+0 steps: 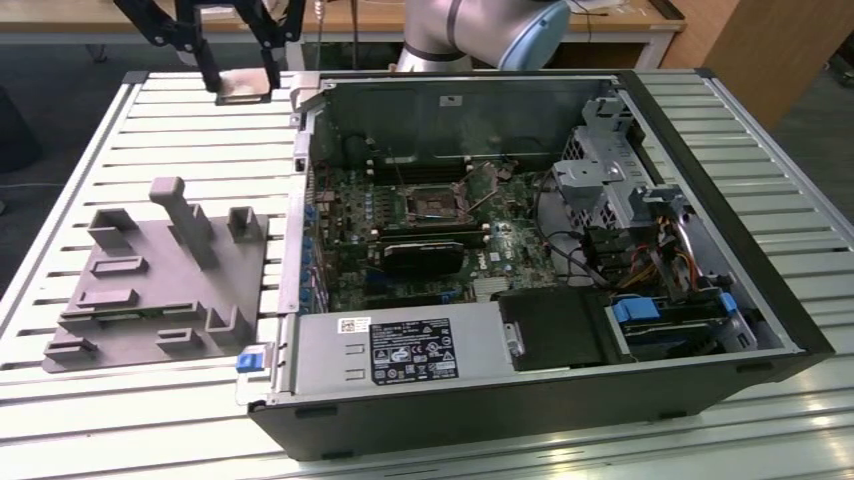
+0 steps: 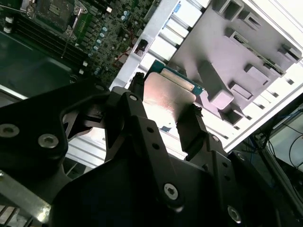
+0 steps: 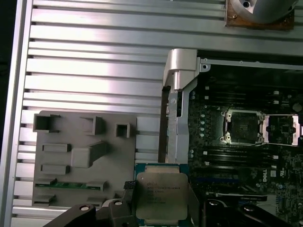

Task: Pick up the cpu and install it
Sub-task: 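Pick up the cpu and move it towards the insertion slot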

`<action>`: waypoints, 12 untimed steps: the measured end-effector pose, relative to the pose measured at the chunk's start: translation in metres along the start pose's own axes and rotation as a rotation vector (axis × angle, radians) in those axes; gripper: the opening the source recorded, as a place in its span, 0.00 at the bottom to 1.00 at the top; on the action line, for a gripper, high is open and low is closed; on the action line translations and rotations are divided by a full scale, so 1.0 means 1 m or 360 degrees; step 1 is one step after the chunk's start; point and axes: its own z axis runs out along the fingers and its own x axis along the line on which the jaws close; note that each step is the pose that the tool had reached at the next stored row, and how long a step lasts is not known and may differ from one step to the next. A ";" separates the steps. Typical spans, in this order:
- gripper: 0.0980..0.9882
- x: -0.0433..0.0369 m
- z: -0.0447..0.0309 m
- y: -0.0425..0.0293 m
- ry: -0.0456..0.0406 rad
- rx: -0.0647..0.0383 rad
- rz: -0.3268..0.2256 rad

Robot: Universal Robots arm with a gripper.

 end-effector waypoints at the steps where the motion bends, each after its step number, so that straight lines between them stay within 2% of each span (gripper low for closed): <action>1: 0.48 -0.0016 0.0001 0.0002 0.0000 0.0000 0.0000; 12: 0.48 -0.0173 0.0008 0.0040 0.0000 0.0000 0.0000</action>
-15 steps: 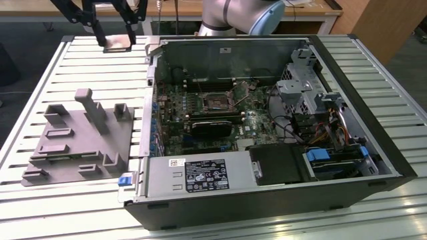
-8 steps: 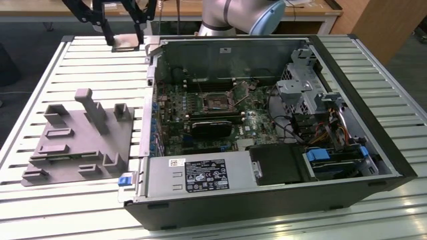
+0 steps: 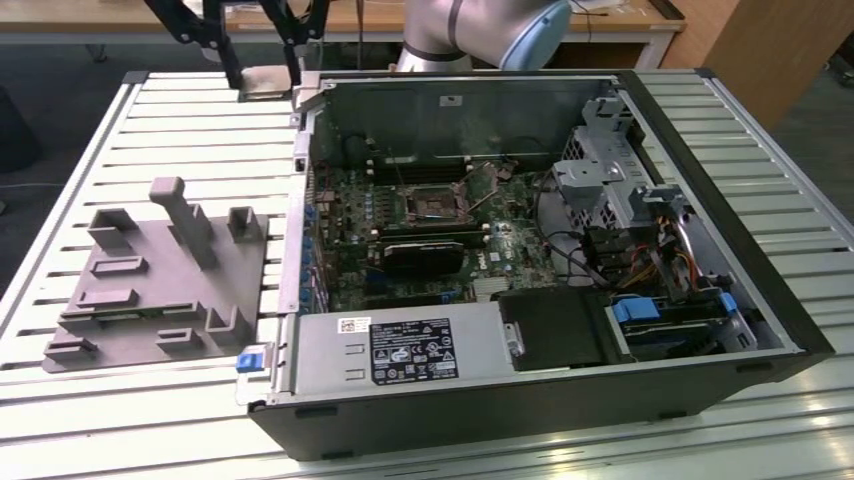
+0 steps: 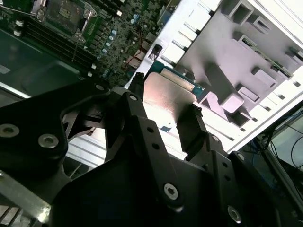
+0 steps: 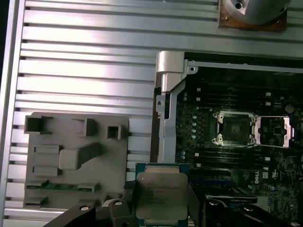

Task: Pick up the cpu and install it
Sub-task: 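Pick up the cpu and move it towards the insertion slot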

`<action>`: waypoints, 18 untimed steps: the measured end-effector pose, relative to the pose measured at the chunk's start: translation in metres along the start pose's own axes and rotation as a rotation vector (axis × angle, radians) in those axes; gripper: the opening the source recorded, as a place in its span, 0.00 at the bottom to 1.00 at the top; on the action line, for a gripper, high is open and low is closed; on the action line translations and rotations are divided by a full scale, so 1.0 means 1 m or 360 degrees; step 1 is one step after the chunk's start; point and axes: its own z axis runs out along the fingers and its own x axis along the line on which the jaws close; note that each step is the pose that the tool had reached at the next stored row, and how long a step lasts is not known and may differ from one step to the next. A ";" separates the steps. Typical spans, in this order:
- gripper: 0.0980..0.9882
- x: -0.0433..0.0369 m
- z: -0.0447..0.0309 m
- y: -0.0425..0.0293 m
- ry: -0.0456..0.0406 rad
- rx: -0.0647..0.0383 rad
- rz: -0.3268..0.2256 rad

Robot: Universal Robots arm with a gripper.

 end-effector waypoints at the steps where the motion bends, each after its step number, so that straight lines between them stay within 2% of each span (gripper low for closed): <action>1: 0.48 -0.0014 0.0001 0.0006 0.0000 0.0000 0.0000; 18: 0.48 -0.0294 0.0023 0.0179 0.0000 0.0000 0.0000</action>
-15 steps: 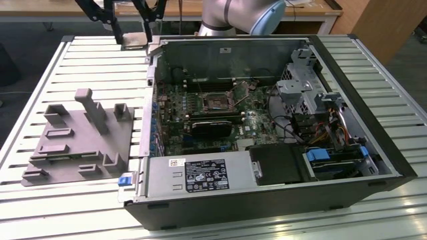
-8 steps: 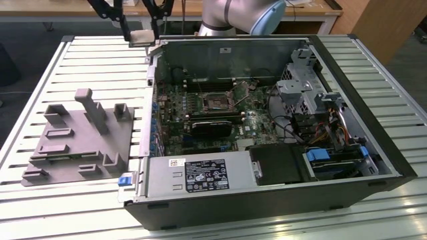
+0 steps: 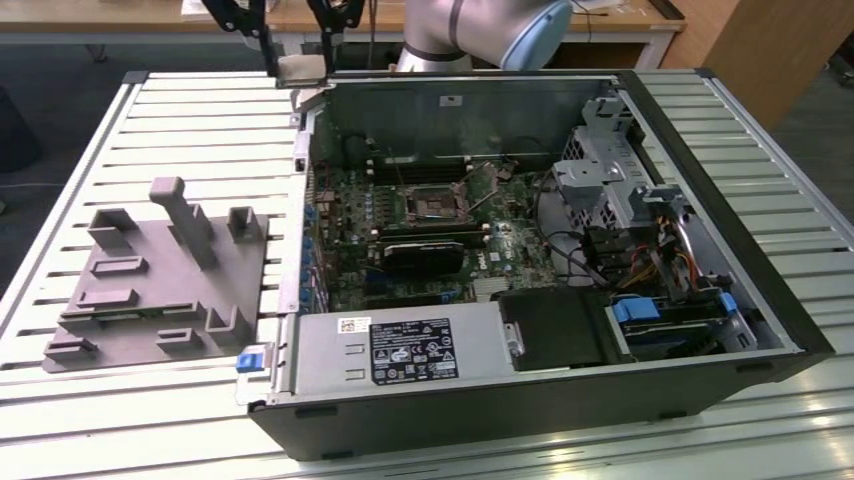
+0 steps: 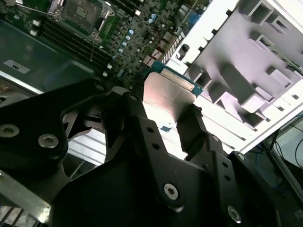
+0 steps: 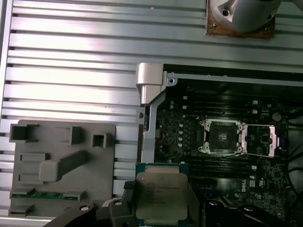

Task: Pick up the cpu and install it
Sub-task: 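Pick up the cpu and move it towards the insertion slot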

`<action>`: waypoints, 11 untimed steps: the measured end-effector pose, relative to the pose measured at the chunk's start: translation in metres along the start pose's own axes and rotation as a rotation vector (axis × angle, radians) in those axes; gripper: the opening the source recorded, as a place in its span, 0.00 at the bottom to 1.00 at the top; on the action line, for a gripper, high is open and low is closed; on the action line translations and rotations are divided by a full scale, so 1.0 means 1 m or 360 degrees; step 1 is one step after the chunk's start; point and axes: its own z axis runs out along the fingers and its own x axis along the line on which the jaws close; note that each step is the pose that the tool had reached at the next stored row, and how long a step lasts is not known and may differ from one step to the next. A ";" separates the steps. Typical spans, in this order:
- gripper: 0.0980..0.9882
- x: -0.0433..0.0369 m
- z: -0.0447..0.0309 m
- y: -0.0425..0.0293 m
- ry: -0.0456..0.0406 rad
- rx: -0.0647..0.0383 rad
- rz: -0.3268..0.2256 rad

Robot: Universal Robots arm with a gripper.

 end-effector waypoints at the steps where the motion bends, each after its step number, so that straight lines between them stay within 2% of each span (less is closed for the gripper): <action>1: 0.48 -0.0022 0.0002 0.0009 0.0000 0.0000 0.0000; 5: 0.48 -0.0118 0.0009 0.0030 0.0000 0.0000 0.0000; 11: 0.48 -0.0303 0.0018 0.0034 0.0000 0.0000 0.0000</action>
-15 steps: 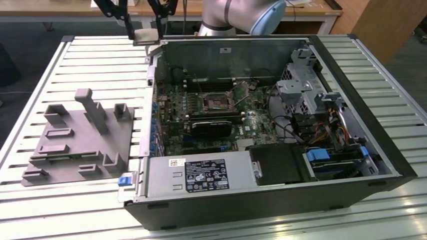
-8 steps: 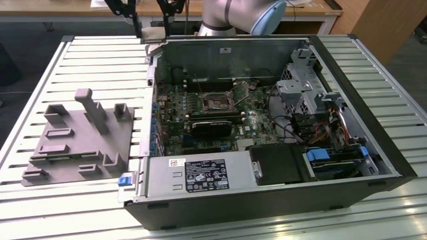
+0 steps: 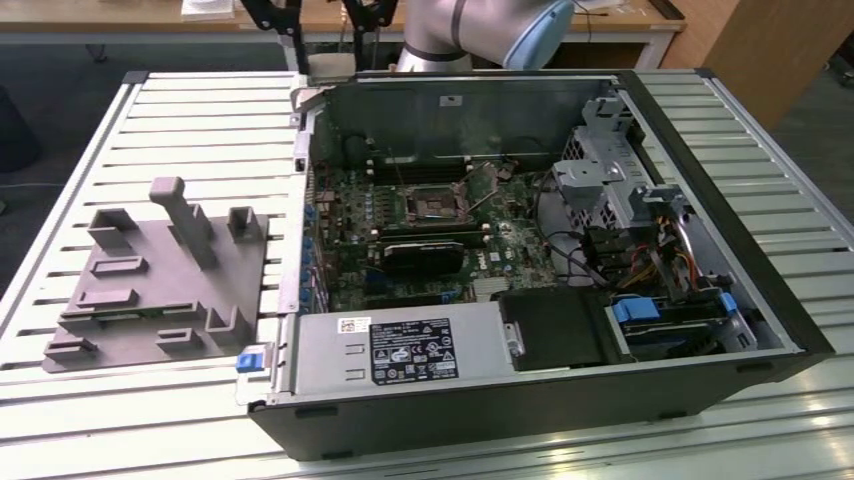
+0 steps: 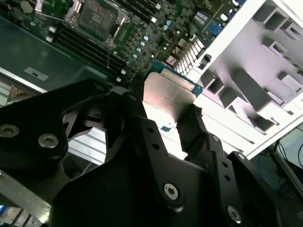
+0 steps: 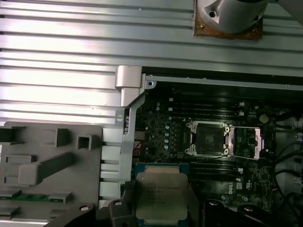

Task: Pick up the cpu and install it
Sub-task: 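Pick up the cpu and move it towards the insertion slot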

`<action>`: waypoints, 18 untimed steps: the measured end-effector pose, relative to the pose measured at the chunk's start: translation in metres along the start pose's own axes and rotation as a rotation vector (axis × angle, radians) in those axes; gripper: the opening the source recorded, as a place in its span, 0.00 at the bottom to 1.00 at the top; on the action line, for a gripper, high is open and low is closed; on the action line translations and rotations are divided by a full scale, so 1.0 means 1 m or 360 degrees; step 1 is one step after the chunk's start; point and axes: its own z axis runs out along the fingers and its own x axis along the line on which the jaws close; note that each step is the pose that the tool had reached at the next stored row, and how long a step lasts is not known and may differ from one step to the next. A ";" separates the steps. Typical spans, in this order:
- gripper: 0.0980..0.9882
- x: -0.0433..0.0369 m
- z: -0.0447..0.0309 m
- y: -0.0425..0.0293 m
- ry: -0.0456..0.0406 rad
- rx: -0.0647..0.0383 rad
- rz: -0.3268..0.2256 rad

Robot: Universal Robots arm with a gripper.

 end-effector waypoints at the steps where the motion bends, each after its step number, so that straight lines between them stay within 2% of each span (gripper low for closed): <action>1: 0.48 -0.0032 0.0001 0.0003 0.0000 0.0000 0.0000; 7: 0.48 -0.0218 0.0015 0.0056 0.0000 0.0000 0.0000; 18: 0.48 -0.0545 0.0027 0.0067 0.0000 0.0000 0.0000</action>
